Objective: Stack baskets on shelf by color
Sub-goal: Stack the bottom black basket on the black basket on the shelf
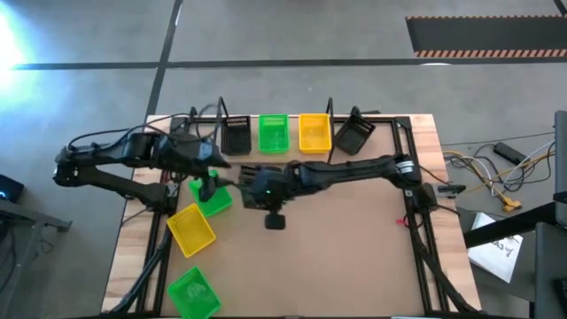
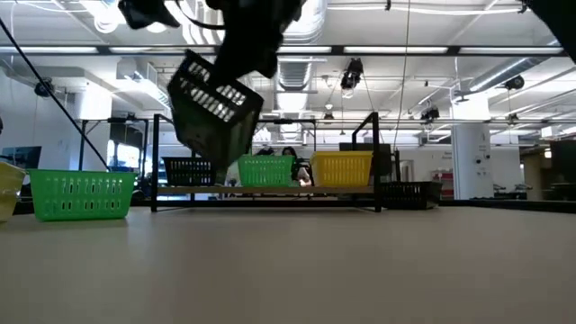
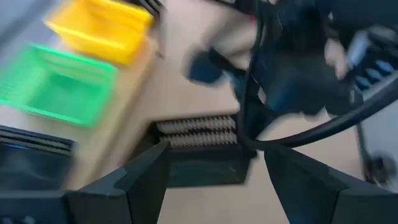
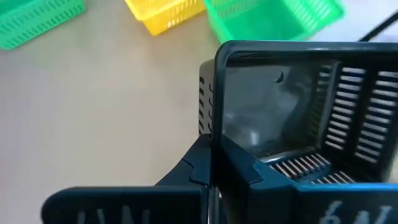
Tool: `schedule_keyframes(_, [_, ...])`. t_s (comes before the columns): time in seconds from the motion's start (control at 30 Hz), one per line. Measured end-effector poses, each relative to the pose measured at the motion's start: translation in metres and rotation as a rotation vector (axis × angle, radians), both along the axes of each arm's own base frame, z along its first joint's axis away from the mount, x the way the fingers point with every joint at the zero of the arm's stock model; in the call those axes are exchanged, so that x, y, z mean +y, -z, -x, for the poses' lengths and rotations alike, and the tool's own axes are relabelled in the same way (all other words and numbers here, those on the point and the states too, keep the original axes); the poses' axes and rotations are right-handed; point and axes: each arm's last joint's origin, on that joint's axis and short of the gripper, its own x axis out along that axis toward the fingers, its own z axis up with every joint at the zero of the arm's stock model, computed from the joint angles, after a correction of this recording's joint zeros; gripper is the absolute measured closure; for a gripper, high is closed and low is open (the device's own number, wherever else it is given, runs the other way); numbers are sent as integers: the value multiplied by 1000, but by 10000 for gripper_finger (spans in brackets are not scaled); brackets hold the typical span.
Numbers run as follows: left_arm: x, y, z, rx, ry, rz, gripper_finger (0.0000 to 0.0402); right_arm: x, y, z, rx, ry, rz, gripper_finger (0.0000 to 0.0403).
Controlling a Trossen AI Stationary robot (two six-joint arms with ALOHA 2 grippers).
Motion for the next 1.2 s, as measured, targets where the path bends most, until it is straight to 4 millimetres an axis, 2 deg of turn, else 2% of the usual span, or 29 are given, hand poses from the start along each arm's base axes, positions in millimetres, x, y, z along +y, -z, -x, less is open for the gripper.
schedule_keyframes(0.17, [-5, 31, 6, 75, 129, -37, 155, 1, -20, -1, 56, -89, 70, 394])
schedule_keyframes(0.4, [-5, 46, 3, 98, 356, -301, 155, 7, -36, 14, 153, -266, 176, 394])
schedule_keyframes(0.57, [-6, 51, -22, 70, 490, -419, 155, 12, -43, 17, 125, -373, 245, 394])
schedule_keyframes(0.8, [-6, 76, -60, 194, 517, -385, 161, 13, -43, 18, 124, -381, 260, 394])
schedule_keyframes(0.97, [-7, 85, -74, 233, 554, -341, 215, 15, -43, 18, 126, -393, 301, 394])
schedule_keyframes(1.2, [-10, 86, -75, 223, 589, -246, 336, 14, -43, 18, 127, -379, 322, 394])
